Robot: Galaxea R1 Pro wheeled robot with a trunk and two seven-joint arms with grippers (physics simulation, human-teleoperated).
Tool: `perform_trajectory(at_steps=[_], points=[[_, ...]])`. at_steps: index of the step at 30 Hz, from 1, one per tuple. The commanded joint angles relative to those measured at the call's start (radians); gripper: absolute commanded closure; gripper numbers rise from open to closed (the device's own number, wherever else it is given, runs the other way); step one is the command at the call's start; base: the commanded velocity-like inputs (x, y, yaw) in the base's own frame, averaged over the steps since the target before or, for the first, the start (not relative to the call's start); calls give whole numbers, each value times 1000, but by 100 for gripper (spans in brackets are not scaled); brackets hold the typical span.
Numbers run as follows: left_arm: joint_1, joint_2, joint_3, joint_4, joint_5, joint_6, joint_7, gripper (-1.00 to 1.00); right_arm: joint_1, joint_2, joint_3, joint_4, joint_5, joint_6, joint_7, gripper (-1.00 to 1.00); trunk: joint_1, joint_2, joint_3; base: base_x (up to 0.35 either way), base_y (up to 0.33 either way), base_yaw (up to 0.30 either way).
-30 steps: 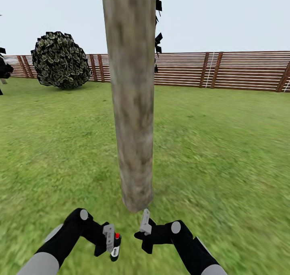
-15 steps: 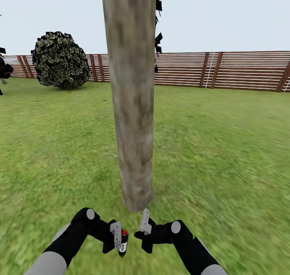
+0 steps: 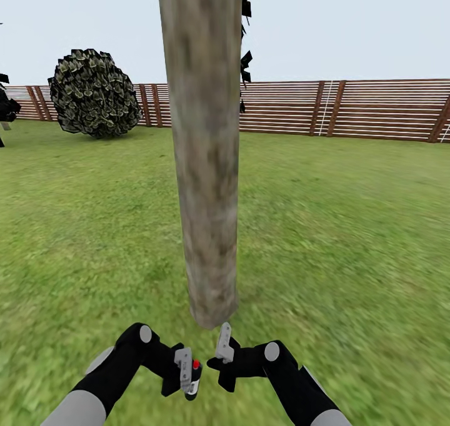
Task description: In the garden, pick up the pesticide atomizer on the floor and spray pesticide onto both trees until each tree trunk is fully covered.
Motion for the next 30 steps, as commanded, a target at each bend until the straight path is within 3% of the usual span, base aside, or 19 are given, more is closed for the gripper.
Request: perform_trajectory(at_steps=[1, 30], points=[[0, 0, -1, 0, 1, 0, -1, 100, 0, 0, 0, 0, 0, 0, 0, 100, 0, 0, 0, 0, 0, 0], [-1, -29, -1, 9, 29, -5, -11, 100, 0, 0, 0, 0, 0, 0, -2, 100, 0, 0, 0, 0, 0, 0]])
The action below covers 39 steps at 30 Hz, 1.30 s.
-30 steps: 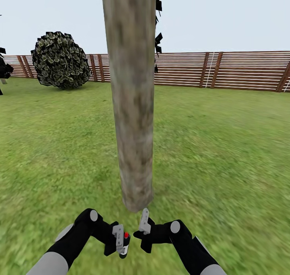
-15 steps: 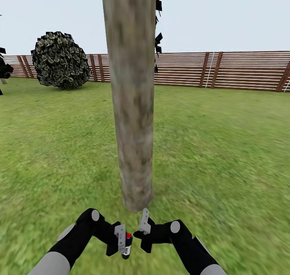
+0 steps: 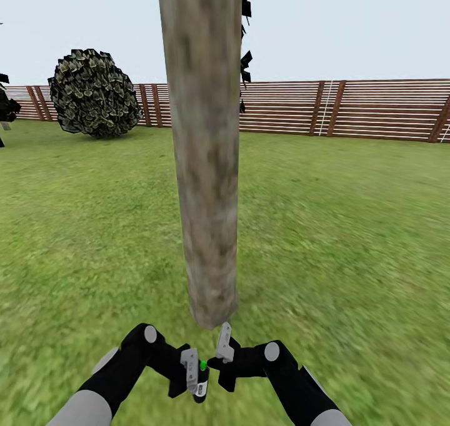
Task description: In the garden, pick up the pesticide atomizer on the floor and spray pesticide onto both trees until each tree trunk is fully covered.
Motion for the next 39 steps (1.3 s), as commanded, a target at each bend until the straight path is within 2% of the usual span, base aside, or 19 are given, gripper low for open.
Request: perform_trajectory(at_steps=[1, 8, 14, 17, 18, 19, 20, 22, 23, 28, 32, 34, 35, 37, 39], points=[[0, -1, 0, 0, 1, 0, 0, 100, 0, 0, 0, 0, 0, 0, 0, 100, 0, 0, 0, 0, 0, 0], [0, 2, 5, 5, 2, -5, 6, 100, 0, 0, 0, 0, 0, 0, 0, 100, 0, 0, 0, 0, 0, 0], [0, 20, 4, 7, -3, -7, 9, 100, 0, 0, 0, 0, 0, 0, 0, 100, 0, 0, 0, 0, 0, 0], [3, 55, 4, 6, -6, -7, 9, 100, 0, 0, 0, 1, 0, 0, 1, 100, 0, 0, 0, 0, 0, 0], [6, 80, 4, 7, -7, -6, 10, 100, 0, 0, 0, 1, 0, 0, 1, 100, 0, 0, 0, 0, 0, 0], [10, 153, 4, 6, -7, -5, 10, 100, 0, -2, -1, 0, 0, 0, 1, 100, 0, 0, 0, 0, 0, 0], [11, 207, 5, 7, -7, -5, 11, 100, 0, -4, -2, 3, 0, 0, 3, 100, 0, 0, 0, 0, 0, 0], [13, 235, 6, 7, -7, -5, 11, 100, 0, -4, -2, 4, 0, 0, 3, 100, 0, 0, 0, 0, 0, 0], [14, 249, 6, 8, -7, -4, 11, 100, 0, -5, -2, 5, 0, 0, 3, -100, 0, 0, 0, 0, 0, 0], [16, 304, 7, 21, -7, -3, 12, 100, 0, -8, -4, 11, 2, 0, 4, -100, 0, 0, 0, 0, 0, 0], [17, 318, 23, 53, -7, 1, 31, 100, 0, -12, -8, 14, 5, 0, -3, -100, 0, 0, 0, 0, 0, 0], [17, 312, 96, 62, -1, 2, 130, 100, 0, -29, -10, 52, 3, -2, -46, -100, 0, 0, 0, 0, 0, 0], [17, 303, 137, 74, 2, 2, 187, 100, 0, -52, -20, 84, -4, -2, -101, -100, 0, 0, 0, 0, 0, 0], [17, 290, 171, 99, 7, 1, 236, 100, 1, -75, -47, 121, -15, -3, -171, -100, 0, 0, 0, 0, 0, 0], [17, 269, 217, 143, 26, -3, 291, 100, 2, -93, -107, 196, -30, -5, -272, -100, 0, 0, 0, 0, 0, 0]])
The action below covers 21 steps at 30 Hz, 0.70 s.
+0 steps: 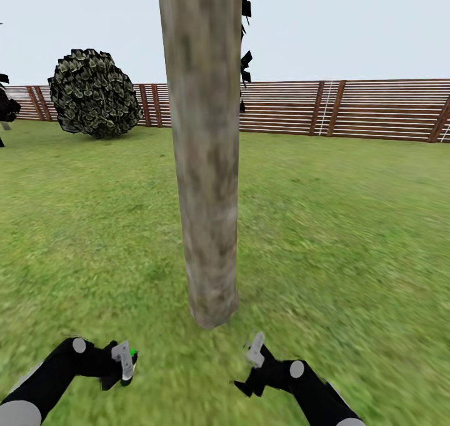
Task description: In the garden, pick up the pesticide atomizer on the floor and spray pesticide onto both trees until each tree trunk is fully covered.
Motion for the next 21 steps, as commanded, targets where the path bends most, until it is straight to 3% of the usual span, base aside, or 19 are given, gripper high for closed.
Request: perform_trajectory(at_steps=[1, 3, 5, 6, 21], points=[[0, -23, 38, 50, 32, -4, 66, 100, 1, -11, -71, 99, -9, -19, -105, -100, 0, 0, 0, 0, 0, 0], [0, -43, 66, 122, 80, -8, 164, 100, 2, -37, -142, 214, -12, -99, -229, -100, 0, 0, 0, 0, 0, 0], [0, -50, 75, 177, 119, -14, 233, 100, 3, -56, -165, 276, -13, -169, -297, -100, 0, 0, 0, 0, 0, 0], [1, -160, 33, 452, 364, -281, 688, 100, 111, -91, -134, 467, -215, -610, -954, -100, 0, 0, 0, 0, 0, 0], [1, -162, 31, 455, 364, -281, 690, 100, 111, -93, -135, 466, -214, -610, -955, -100, 0, 0, 0, 0, 0, 0]])
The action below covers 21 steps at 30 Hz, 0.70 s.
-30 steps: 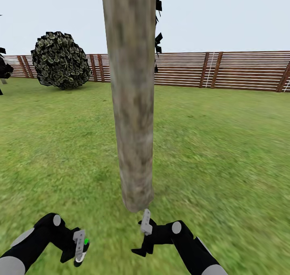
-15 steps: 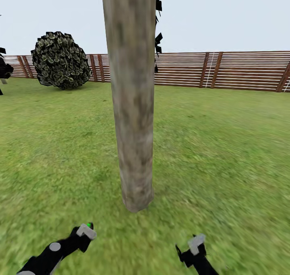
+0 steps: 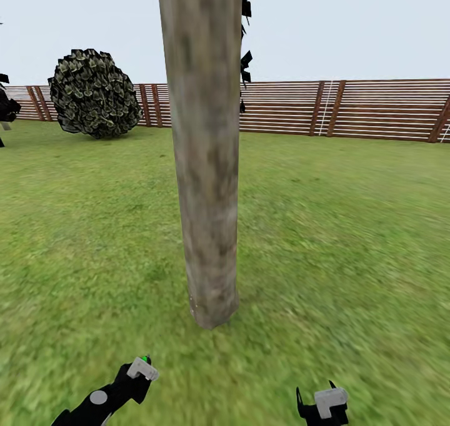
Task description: In the garden, pick up the pesticide atomizer on the floor and spray pesticide onto both trees until each tree trunk is fully covered.
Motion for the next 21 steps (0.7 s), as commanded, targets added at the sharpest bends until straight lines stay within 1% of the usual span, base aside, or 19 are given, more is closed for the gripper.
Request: perform_trajectory(at_steps=[1, 4, 5, 7, 9, 10, 11, 12, 14, 15, 16, 18, 19, 20, 21], points=[[0, -1, 2, 0, 1, 0, 2, 100, 0, 0, 0, 0, -1, 0, 0, -100, 0, 0, 0, 0, 0, 0], [0, -2, 8, -1, 4, 0, 10, 100, 0, 0, -1, 0, -2, 0, -1, -100, 0, 0, 0, 0, 0, 0], [0, -3, 10, -3, 13, 1, 14, 100, 0, 0, -1, 0, -3, 0, -1, -100, 0, 0, 0, 0, 0, 0], [0, -3, 12, -5, 45, 1, 16, 100, 0, 0, -2, 0, -5, 0, -3, -100, 0, 0, 0, 0, 0, 0], [0, -4, 12, -6, 91, 1, 17, 100, 0, 0, -4, -1, -6, 0, -5, -100, 0, 0, 0, 0, 0, 0], [0, -4, 14, -7, 147, 5, 18, 100, 0, -1, -6, -1, -13, -1, -6, -100, 0, 0, 0, 0, 0, 0], [0, -5, 15, -7, 173, 8, 21, 100, 0, -2, -6, -1, -28, -1, -7, -100, 0, 0, 0, 0, 0, 0], [-1, -6, 15, -7, 184, 11, 30, 100, 0, -4, -7, -1, -43, -1, -8, -100, 0, 0, 0, 0, 0, 0], [-1, -10, 15, -7, 196, 15, 70, 100, 0, -10, -7, -1, -93, -1, -10, -100, 0, 0, 0, 0, 0, 0], [-3, -16, 12, -8, 203, 26, 128, 100, 0, -15, -7, -1, -155, -1, -10, -100, 0, 0, 0, 0, 0, 0], [-8, -27, 10, -9, 204, 56, 165, 100, 0, -16, -5, 0, -189, 0, -8, -100, 0, 0, 0, 0, 0, 0], [-14, -43, 5, -11, 200, 141, 192, 100, 0, -16, -3, 0, -212, 0, -6, -100, 0, 0, 0, 0, 0, 0], [-16, -52, 4, -12, 199, 200, 199, 100, 0, -15, -3, 1, -218, 0, -5, -100, 0, 0, 0, 0, 0, 0], [-19, -62, 2, -27, 198, 301, 202, 100, 0, -14, -2, 1, -223, 0, -5, -100, 0, 0, 0, 0, 0, 0], [-19, -65, 1, -60, 198, 357, 201, 100, 0, -13, -2, 1, -225, 0, -4, -100, 0, 0, 0, 0, 0, 0]])
